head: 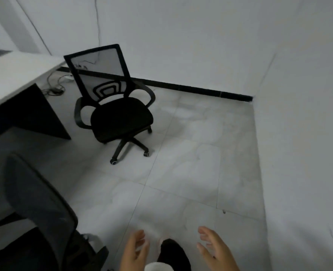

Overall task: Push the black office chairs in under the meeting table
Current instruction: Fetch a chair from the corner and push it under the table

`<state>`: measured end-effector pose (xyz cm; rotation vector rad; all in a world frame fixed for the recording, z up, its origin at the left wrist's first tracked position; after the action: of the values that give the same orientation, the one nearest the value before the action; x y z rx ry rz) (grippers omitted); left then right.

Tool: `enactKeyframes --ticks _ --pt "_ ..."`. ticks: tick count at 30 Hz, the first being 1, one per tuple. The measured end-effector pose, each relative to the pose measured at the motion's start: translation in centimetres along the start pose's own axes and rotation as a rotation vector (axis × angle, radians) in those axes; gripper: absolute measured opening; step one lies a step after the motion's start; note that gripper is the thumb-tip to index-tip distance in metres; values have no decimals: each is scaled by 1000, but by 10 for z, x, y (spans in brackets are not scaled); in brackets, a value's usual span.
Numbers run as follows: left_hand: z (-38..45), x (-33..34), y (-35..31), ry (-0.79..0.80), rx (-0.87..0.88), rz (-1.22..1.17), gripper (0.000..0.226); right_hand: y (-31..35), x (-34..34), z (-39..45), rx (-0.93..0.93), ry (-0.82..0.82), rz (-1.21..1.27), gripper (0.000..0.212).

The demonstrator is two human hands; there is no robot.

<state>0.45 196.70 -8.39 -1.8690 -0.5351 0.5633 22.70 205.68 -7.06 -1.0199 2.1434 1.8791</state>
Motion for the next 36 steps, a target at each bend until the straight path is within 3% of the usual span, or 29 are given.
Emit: enactKeyframes --ticks 7,10,13,14,18,19,21,24,27,30,33,36 --pt "105 -17 -53 -129 51 -7 23 58 7 132 -110 91 -44 55" --pt "136 -32 -79 -229 84 -40 19 101 30 182 -195 229 -112 40" --pt "148 -47 -91 -334 88 -63 18 130 63 218 -250 380 -140 46" --pt "148 -53 -92 -380 81 -78 20 137 75 228 -260 420 -169 37" --pt "136 -94 -94 -638 75 -120 32 166 139 260 -388 646 -220 37" --pt "131 -107 -99 -724 109 -75 30 178 158 264 -410 741 -230 25" --pt "116 -133 -117 -885 181 59 15 204 198 273 -492 901 -268 29" --pt "93 -168 -131 -1177 176 99 41 257 255 274 -711 1060 -337 25" --pt "81 -185 -120 -1401 -10 116 54 312 307 255 -1013 1190 -380 26" --pt "93 -179 -93 -1296 -430 353 42 362 356 226 -1466 1176 -511 61" --pt "99 -175 -87 -1248 -602 585 44 381 408 200 -1939 1019 -631 64" --pt "98 -174 -84 -1294 -701 771 46 383 452 189 -2094 1045 -727 62"
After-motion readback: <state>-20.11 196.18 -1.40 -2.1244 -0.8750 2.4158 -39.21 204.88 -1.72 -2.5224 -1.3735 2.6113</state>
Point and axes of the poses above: each hand's wrist, its own z-axis towards the middle knuckle, its own x-axis out of the palm, y = z × x, the point moved 8 cm from there along z, towards the middle knuckle, and after that the axes turned 7 degrees about -z, right-handed, at the moved point
